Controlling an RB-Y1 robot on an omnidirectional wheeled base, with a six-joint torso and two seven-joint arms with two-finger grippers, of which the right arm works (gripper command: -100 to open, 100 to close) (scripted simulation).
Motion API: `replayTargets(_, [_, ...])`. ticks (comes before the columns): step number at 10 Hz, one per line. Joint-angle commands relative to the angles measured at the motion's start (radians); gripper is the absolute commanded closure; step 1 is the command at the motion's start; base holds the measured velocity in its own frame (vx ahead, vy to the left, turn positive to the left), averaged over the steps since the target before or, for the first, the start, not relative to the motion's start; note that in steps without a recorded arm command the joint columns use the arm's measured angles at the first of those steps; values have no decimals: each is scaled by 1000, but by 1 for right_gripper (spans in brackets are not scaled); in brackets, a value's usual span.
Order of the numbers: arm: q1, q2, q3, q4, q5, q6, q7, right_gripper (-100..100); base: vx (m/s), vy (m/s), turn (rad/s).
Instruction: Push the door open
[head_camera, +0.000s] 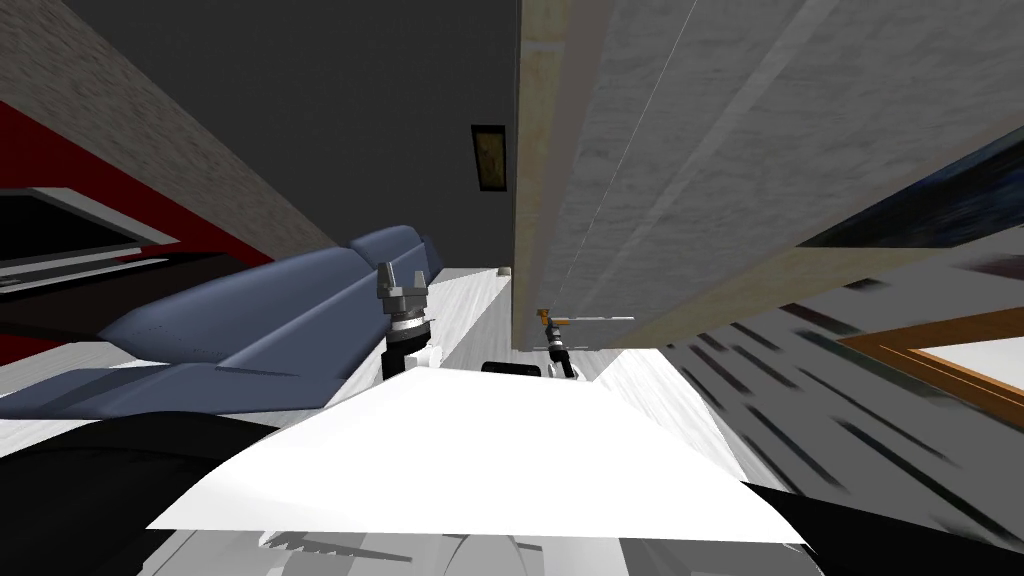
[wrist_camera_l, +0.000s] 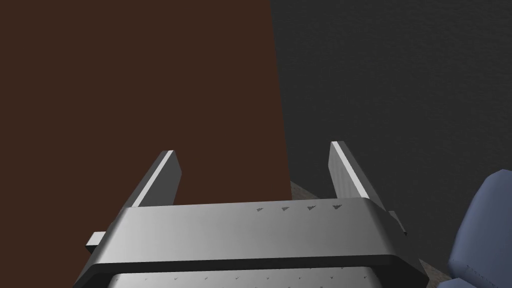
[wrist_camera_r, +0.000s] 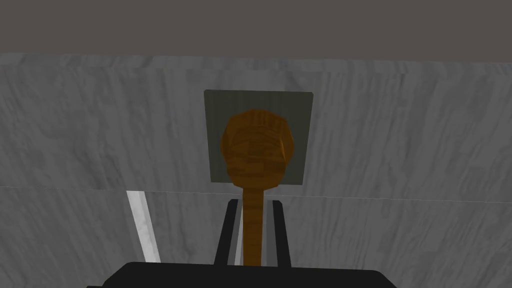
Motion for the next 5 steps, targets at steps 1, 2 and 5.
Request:
replayTargets(1, [-6, 0, 26, 3, 2, 0, -2, 100, -51, -107, -7])
replayTargets(2, [-10, 0, 41, 5, 4, -1, -4, 100, -140, -192, 50])
replayTargets(5, [-25, 0, 107, 14, 9, -1, -10, 100, -164, -197, 22])
